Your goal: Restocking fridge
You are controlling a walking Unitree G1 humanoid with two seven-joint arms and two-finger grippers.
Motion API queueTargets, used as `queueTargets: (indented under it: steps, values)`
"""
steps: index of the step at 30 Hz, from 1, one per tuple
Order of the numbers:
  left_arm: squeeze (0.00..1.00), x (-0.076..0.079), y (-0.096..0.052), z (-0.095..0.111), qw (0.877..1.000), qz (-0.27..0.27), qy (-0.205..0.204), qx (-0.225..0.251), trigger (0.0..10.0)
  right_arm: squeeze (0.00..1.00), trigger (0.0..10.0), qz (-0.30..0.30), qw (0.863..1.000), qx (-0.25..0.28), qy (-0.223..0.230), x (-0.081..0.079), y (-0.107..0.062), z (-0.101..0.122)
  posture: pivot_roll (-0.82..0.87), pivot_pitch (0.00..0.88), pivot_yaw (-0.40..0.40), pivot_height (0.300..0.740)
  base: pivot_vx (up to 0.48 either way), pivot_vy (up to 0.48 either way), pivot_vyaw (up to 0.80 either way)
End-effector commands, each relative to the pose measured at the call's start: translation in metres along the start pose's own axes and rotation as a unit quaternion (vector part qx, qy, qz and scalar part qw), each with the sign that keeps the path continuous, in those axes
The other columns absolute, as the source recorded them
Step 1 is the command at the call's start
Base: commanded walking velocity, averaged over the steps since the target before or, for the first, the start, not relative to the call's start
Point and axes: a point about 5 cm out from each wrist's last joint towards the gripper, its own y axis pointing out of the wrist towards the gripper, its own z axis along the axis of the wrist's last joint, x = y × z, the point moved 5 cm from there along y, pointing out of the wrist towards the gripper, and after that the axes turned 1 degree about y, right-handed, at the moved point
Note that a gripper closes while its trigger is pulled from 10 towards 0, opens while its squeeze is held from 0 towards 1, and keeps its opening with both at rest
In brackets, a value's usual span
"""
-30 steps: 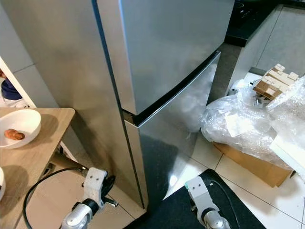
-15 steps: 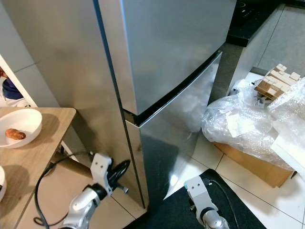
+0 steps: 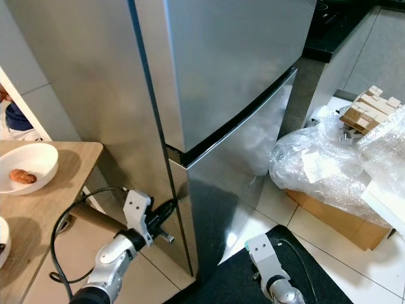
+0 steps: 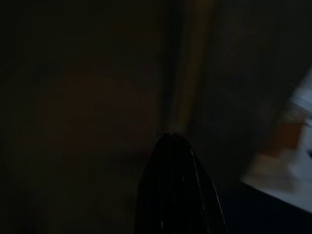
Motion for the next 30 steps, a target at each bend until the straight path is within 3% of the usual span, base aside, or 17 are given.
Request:
queueTargets:
  steps: [1,2,9,21,30]
  values:
    - [0.00,-0.006,-0.003,-0.002,1.000,0.011,0.009,-0.006,10.0,0.00,10.0,0.000,1.000,-0.007,-0.002,0.001,-0.002,-0.006,-0.10,0.070,0.011,0.740,0.000,0.000,0.00]
    - [0.00,-0.013,-0.002,0.000,0.999,0.033,0.008,-0.003,10.0,0.00,10.0,0.001,1.000,-0.007,-0.004,0.001,-0.002,-0.006,-0.10,0.069,0.004,0.740,0.000,0.000,0.00]
    - [0.00,-0.022,-0.001,0.002,0.998,0.064,-0.012,-0.001,10.0,0.00,10.0,0.005,1.000,-0.007,-0.009,0.001,-0.002,-0.005,-0.10,0.067,-0.004,0.740,0.000,0.000,0.00]
    - [0.00,-0.002,0.006,0.002,1.000,0.016,-0.022,0.001,10.0,0.00,10.0,0.005,1.000,-0.005,-0.010,0.001,-0.001,-0.003,-0.10,0.064,0.001,0.740,0.000,0.000,0.00]
    - [0.00,0.017,0.006,0.004,0.998,-0.053,-0.024,0.000,10.0,0.00,10.0,-0.002,1.000,-0.008,-0.017,0.003,-0.002,-0.005,-0.10,0.065,0.003,0.740,0.000,0.000,0.00]
